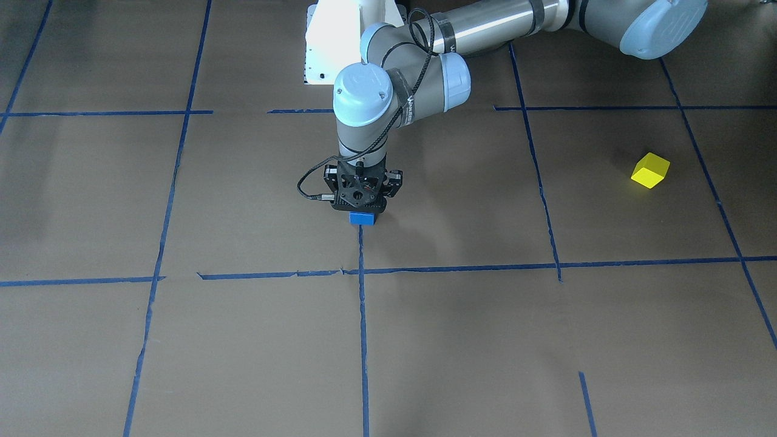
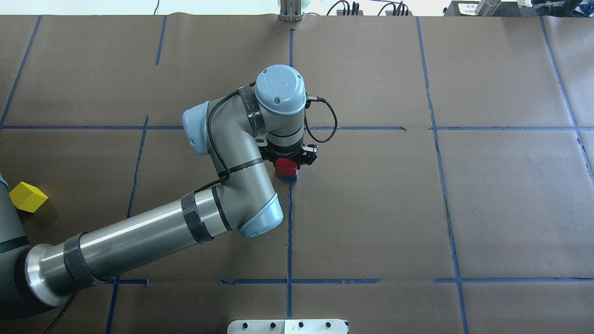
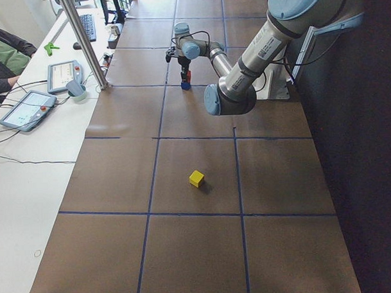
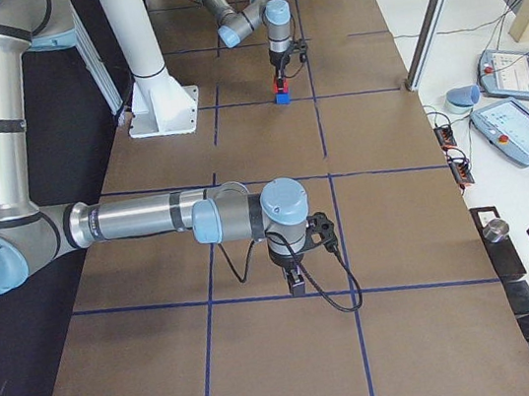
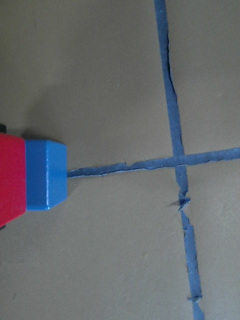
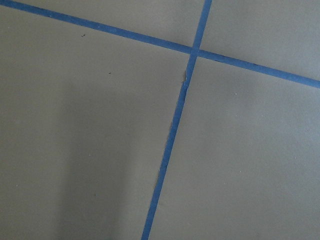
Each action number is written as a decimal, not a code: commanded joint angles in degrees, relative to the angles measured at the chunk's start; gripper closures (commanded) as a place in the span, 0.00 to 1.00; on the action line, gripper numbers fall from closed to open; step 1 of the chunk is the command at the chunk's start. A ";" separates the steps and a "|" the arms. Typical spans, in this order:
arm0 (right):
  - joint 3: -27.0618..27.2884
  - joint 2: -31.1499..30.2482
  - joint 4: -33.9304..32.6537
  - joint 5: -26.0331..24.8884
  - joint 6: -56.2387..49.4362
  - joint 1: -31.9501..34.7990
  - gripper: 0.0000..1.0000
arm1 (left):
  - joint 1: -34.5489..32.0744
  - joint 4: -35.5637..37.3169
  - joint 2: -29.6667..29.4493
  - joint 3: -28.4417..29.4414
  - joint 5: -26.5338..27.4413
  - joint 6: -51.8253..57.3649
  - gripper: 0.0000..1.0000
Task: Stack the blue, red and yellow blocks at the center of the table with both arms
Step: 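Lower the red cube onto the blue cube and open the left gripper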
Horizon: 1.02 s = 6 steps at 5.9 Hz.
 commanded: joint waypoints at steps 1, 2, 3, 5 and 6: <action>-0.01 0.00 -0.07 0.00 0.00 0.00 0.00 | -0.05 -0.28 0.00 0.32 0.06 -0.08 0.91; -0.01 0.00 0.02 0.00 0.00 0.00 0.00 | -0.05 -0.37 0.00 0.32 0.06 0.01 0.76; -0.01 0.00 0.02 0.00 0.00 0.00 0.00 | -0.13 -1.42 0.00 0.32 0.06 0.01 0.59; -0.01 0.00 0.02 0.00 0.00 0.00 0.00 | -0.14 -1.51 0.00 0.40 0.06 0.18 0.31; -0.01 0.00 -0.06 0.00 0.00 0.00 0.00 | -0.14 -1.60 0.00 0.32 0.06 0.36 0.29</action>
